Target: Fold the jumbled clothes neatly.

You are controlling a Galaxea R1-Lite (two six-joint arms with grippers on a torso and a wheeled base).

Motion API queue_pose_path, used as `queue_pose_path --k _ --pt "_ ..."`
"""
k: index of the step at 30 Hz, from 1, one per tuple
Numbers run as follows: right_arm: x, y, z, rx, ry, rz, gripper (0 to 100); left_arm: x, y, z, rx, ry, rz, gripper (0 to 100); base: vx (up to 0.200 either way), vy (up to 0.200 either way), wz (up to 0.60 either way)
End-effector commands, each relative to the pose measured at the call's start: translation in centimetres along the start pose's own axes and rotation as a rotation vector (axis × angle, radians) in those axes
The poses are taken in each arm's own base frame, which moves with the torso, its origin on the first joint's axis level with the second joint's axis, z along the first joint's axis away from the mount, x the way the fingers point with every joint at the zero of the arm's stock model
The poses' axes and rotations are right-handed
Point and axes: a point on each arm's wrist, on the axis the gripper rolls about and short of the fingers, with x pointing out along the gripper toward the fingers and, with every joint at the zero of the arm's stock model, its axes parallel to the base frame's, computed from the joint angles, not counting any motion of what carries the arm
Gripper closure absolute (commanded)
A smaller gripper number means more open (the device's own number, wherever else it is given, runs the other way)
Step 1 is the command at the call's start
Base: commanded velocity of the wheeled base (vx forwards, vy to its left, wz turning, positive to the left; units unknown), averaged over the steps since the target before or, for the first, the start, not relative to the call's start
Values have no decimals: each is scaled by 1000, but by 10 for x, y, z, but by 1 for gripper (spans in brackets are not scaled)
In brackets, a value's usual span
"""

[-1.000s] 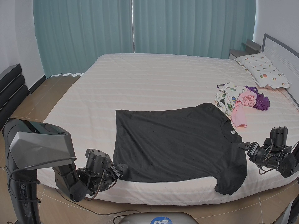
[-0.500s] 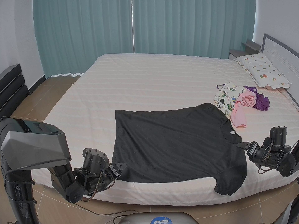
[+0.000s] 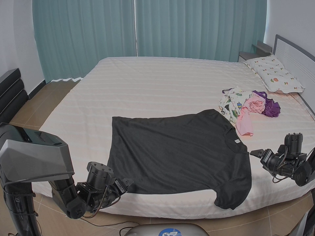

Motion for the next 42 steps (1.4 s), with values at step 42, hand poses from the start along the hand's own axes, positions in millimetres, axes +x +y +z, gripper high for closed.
queue_pose_path --k 42 --pt "4 -1 -4 -7 19 -9 0 28 16 25 -37 -65 70 0 0 0 0"
